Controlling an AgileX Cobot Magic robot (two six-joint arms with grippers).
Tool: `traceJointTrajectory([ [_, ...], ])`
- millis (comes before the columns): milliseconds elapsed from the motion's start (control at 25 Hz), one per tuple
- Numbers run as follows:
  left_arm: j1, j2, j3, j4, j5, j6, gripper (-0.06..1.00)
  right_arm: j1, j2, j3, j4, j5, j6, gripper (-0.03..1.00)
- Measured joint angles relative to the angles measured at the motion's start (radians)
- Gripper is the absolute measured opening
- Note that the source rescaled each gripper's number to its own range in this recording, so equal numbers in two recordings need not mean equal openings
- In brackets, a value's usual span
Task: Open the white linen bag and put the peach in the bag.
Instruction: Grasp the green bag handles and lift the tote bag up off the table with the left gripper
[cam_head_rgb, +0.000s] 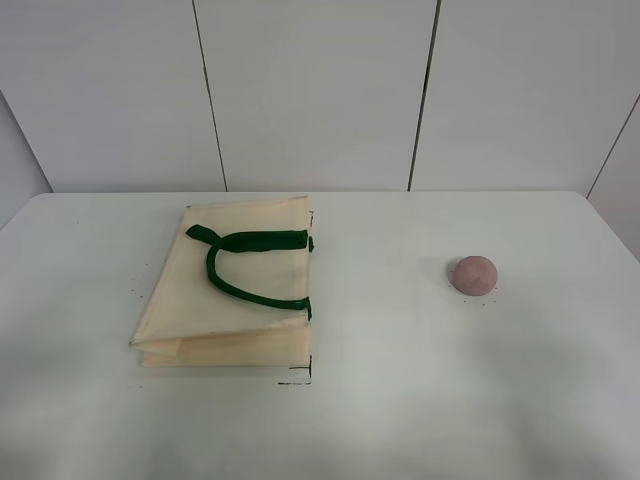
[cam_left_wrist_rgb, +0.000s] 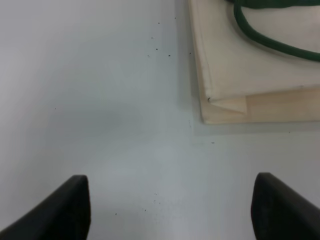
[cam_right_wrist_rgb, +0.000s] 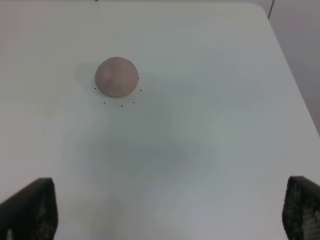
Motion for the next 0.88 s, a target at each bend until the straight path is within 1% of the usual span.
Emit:
traceJointTrajectory([
  [320,0.0,0.003,0.0,0.0,-0.002,0.0,0.99,0.0,0.0,0.0,0.0,0.0,0.0,1.0],
  [400,0.0,0.04,-0.011,0.0,-0.002,0.0,0.99,0.0,0.0,0.0,0.0,0.0,0.0,1.0],
  [560,0.0,0.245,-0.079,-0.002,-0.002,-0.002,0.99,0.0,0.0,0.0,0.0,0.0,0.0,1.0],
  [720,0.0,0.528,-0.195,-0.003,-0.011,-0.003,0.99,0.0,0.0,0.0,0.0,0.0,0.0,1.0],
  [880,0.0,0.83,-0.319,-0.003,-0.05,-0.003,0.99,0.0,0.0,0.0,0.0,0.0,0.0,1.0],
])
